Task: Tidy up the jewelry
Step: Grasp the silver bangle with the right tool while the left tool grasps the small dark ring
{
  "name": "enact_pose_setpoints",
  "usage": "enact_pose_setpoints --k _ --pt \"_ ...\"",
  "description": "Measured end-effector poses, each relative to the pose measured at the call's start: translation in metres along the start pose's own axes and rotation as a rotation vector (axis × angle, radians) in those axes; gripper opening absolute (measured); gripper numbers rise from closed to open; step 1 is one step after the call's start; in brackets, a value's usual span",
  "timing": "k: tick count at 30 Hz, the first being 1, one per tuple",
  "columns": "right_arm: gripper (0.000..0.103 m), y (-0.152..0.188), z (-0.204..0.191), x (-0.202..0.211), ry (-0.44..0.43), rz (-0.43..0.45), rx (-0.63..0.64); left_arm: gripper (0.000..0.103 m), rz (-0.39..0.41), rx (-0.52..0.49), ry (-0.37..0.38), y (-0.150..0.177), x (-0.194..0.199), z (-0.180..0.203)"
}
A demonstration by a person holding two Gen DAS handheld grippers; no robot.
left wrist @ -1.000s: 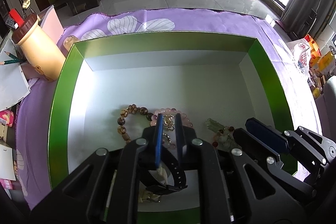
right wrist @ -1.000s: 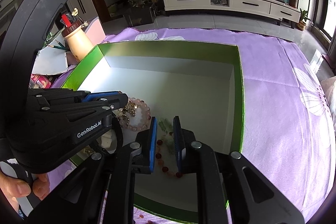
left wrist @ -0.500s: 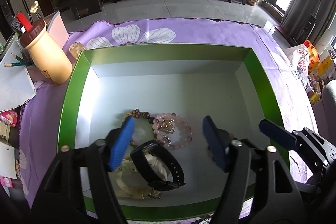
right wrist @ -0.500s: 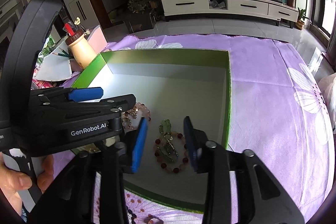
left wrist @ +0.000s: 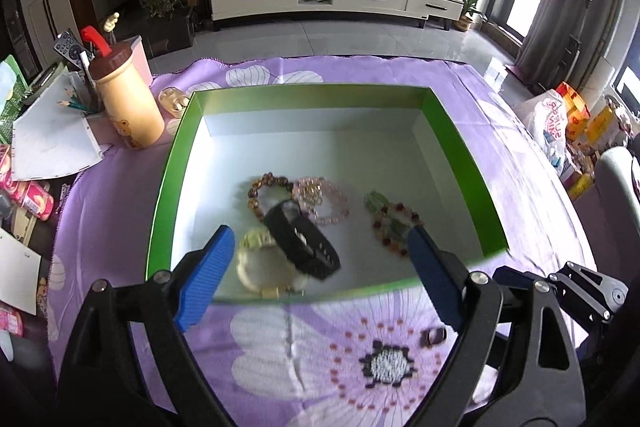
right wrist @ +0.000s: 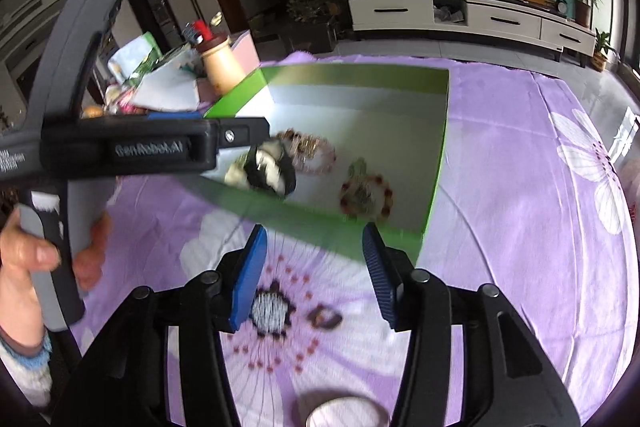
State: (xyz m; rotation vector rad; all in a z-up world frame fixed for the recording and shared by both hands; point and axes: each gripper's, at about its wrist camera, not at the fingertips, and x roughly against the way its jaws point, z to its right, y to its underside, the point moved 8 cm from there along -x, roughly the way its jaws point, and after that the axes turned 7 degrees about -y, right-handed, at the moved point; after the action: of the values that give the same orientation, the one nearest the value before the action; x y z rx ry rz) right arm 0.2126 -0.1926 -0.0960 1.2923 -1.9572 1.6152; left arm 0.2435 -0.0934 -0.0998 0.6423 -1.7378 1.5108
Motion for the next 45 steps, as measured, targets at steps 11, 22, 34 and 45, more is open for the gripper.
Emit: enact_pose_setpoints --k 11,22,34,45 --pt "0.050 0.086 -0.021 0.030 -0.024 -0.097 0.023 0.089 -0.114 -0.094 0.091 0.081 0.006 0.037" --pt "0.035 0.128 -0.027 0.014 0.034 -0.170 0.089 0.055 -0.268 0.005 0.173 0.101 -0.025 0.072" --pt "0.003 0.132 -0.017 0.013 0.075 -0.119 0.121 0.053 -0.213 -0.172 0.104 0.106 -0.043 0.111" --pt "0.003 0.131 -0.004 0.025 0.082 -0.092 0.080 0.019 -0.109 -0.261 0.112 0.110 -0.035 0.119"
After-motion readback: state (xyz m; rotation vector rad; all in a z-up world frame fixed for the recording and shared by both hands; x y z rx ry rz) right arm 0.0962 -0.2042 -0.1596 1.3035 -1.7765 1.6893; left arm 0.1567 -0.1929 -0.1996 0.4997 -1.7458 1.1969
